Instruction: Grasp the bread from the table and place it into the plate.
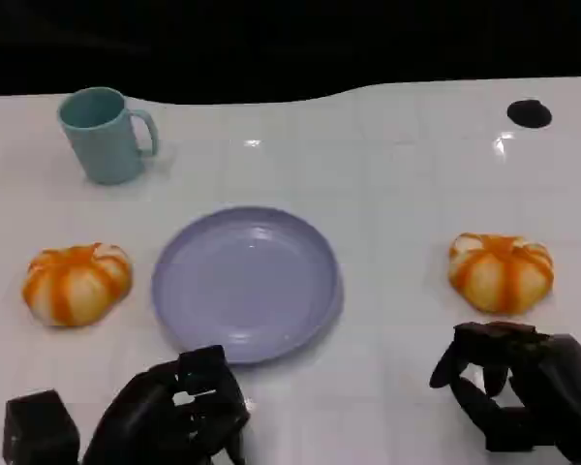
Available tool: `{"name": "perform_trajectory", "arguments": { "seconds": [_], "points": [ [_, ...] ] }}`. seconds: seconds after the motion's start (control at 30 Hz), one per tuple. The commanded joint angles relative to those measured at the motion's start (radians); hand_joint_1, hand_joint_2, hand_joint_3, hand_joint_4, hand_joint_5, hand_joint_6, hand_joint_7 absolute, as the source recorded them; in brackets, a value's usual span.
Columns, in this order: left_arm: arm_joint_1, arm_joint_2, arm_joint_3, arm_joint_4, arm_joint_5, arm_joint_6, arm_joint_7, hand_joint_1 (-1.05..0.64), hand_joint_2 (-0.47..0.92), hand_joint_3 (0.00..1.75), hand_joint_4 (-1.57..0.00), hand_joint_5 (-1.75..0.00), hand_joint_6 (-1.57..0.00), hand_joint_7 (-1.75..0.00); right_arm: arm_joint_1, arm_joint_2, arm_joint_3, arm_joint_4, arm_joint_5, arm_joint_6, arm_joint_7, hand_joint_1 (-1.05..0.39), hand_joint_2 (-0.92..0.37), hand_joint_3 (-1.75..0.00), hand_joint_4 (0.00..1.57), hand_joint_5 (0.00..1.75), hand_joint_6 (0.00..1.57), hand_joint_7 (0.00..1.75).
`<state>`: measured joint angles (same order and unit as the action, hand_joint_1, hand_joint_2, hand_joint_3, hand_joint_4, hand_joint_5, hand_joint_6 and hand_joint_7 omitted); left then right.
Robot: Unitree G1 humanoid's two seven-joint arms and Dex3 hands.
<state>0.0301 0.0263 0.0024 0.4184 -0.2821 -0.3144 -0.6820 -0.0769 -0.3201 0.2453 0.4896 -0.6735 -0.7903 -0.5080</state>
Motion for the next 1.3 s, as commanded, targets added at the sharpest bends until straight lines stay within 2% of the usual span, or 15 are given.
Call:
{"name": "perform_trajectory", "arguments": {
  "seconds": [0.03, 0.87, 0.97, 1.13, 1.23, 1.3],
  "points": [
    [0.002, 0.016, 0.008, 0.0, -0.001, -0.011, 0.002, -0.6, 0.76, 0.51, -0.78, -1.75, -0.75, -1.43, 0.006, -0.016, -0.011, -0.007, 0.015, 0.005, 0.007, -0.22, -0.38, -1.2, 0.89, 1.75, 0.81, 1.32],
    [-0.001, 0.016, 0.009, 0.004, -0.003, -0.007, 0.002, -0.6, 0.76, 0.5, -0.78, -1.75, -0.75, -1.43, -0.003, -0.015, -0.01, 0.01, 0.009, -0.004, -0.004, -0.23, -0.37, -1.2, 0.88, 1.75, 0.83, 1.26],
    [-0.001, 0.016, 0.009, 0.003, -0.006, -0.005, -0.001, -0.59, 0.76, 0.51, -0.77, -1.75, -0.75, -1.43, -0.007, -0.016, -0.01, 0.015, 0.007, -0.015, -0.015, -0.21, -0.36, -1.2, 0.86, 1.73, 0.85, 1.2],
    [-0.003, 0.017, 0.011, 0.008, -0.006, -0.004, -0.003, -0.6, 0.76, 0.51, -0.78, -1.75, -0.75, -1.43, -0.013, -0.016, -0.018, 0.018, 0.008, -0.023, -0.034, -0.23, -0.53, -0.88, 0.82, 1.46, 0.9, 0.82],
    [-0.006, 0.018, 0.013, 0.013, -0.009, -0.004, -0.006, -0.6, 0.76, 0.5, -0.77, -1.75, -0.75, -1.42, -0.022, -0.017, -0.024, 0.02, -0.003, -0.027, -0.065, -0.22, -0.58, -0.79, 0.82, 1.32, 0.9, 0.73],
    [-0.008, 0.018, 0.015, 0.017, -0.01, -0.003, -0.01, -0.6, 0.76, 0.5, -0.77, -1.75, -0.75, -1.42, -0.027, -0.022, -0.028, 0.016, -0.006, -0.029, -0.078, -0.22, -0.6, -0.76, 0.8, 1.3, 0.9, 0.7]
  ]
}}
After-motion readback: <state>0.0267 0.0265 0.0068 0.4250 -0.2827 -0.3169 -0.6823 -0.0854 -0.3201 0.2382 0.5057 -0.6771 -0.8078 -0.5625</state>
